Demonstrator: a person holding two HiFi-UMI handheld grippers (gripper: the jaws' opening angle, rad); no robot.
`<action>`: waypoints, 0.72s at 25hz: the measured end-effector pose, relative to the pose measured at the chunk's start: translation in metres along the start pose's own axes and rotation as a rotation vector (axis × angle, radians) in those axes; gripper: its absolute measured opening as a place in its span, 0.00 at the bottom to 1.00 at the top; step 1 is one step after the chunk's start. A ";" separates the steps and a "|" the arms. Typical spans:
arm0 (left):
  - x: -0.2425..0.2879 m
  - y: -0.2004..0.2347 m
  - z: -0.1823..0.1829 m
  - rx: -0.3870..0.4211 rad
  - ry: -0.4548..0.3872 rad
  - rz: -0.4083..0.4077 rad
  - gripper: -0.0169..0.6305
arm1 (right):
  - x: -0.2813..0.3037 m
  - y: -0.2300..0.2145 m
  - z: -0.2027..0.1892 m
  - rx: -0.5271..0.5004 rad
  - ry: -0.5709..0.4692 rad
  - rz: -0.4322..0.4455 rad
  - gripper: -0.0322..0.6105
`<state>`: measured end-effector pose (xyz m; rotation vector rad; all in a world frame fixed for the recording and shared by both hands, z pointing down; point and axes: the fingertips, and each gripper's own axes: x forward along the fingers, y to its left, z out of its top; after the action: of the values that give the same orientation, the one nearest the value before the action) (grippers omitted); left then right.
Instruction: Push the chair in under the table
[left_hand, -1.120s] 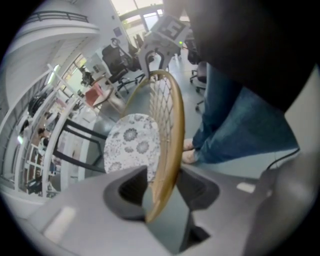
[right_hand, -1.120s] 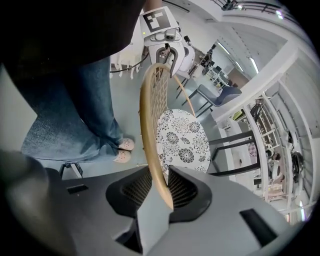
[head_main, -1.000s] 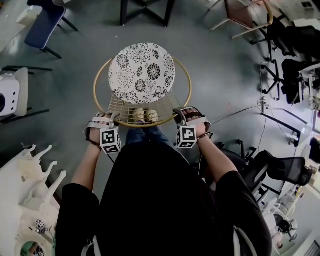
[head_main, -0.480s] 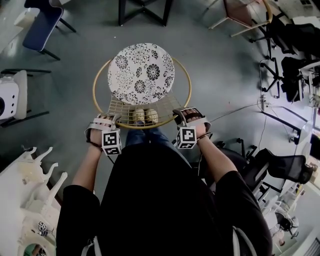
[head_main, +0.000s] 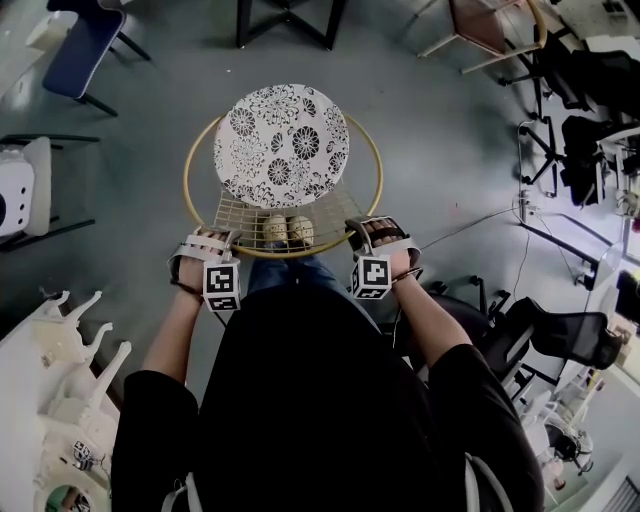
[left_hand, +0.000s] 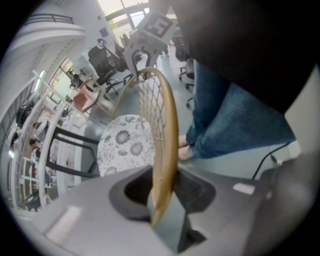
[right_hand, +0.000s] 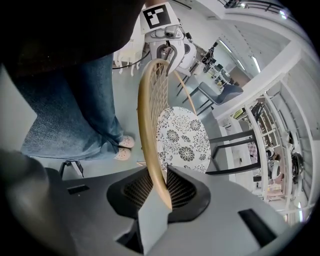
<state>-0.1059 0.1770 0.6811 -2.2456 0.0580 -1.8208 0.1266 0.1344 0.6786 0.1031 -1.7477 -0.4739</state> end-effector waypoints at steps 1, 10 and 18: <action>0.000 0.000 0.000 0.000 -0.001 0.000 0.21 | 0.000 0.000 0.000 -0.001 0.002 -0.001 0.18; 0.009 0.044 -0.018 -0.071 0.025 0.063 0.16 | 0.014 -0.034 -0.004 0.042 0.033 -0.026 0.18; 0.016 0.084 -0.024 -0.075 0.036 0.076 0.16 | 0.025 -0.068 -0.015 0.057 0.069 -0.031 0.18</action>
<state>-0.1155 0.0892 0.6824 -2.2285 0.2183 -1.8481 0.1225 0.0608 0.6791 0.1850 -1.6939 -0.4385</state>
